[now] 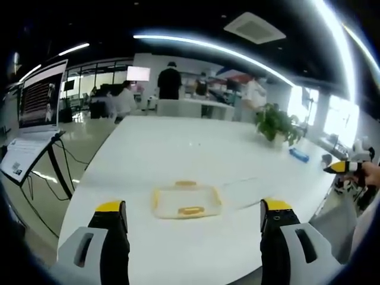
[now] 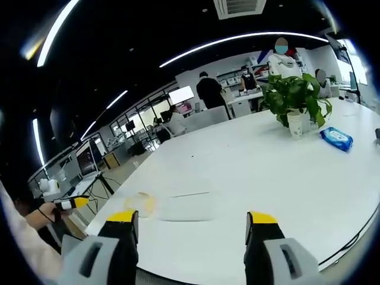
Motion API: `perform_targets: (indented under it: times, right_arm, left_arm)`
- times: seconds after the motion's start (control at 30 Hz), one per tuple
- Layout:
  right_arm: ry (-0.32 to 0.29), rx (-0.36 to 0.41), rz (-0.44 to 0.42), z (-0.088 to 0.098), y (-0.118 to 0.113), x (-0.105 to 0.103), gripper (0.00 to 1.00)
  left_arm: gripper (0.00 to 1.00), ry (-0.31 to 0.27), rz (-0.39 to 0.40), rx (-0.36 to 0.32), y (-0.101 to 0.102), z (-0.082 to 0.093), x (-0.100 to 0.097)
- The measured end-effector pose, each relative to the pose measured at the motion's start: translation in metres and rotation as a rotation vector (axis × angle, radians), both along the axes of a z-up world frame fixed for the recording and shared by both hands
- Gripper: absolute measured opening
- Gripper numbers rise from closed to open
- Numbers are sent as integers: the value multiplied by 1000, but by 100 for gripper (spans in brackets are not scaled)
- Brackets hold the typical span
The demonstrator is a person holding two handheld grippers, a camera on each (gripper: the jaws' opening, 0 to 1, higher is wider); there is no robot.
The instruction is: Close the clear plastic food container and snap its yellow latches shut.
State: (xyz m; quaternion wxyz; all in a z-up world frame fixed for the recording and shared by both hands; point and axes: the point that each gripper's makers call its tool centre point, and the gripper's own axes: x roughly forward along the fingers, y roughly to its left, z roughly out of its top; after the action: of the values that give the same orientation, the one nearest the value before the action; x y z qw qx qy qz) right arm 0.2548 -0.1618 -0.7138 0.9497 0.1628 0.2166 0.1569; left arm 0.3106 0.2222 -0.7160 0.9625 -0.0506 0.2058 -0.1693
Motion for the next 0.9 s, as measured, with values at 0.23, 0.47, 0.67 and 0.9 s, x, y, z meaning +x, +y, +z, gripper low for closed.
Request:
perform_targets:
  times: [0.23,0.47,0.67,0.9]
  right_arm:
    - [1,-1,3,0,3,3,73]
    - [-10,-3,9,3,5,11,72]
    - [-16,-1,23,4,12,19,72]
    - [-24,4,37,6,23,32,71]
  left_arm:
    - [91,3,-8,4,-2,-1,4]
    - [90,6,-13,8,-1,-1,12]
    - [88,1,-11,-8,-1,1,20]
    - [87,5,-17,-9,-2,-1,29]
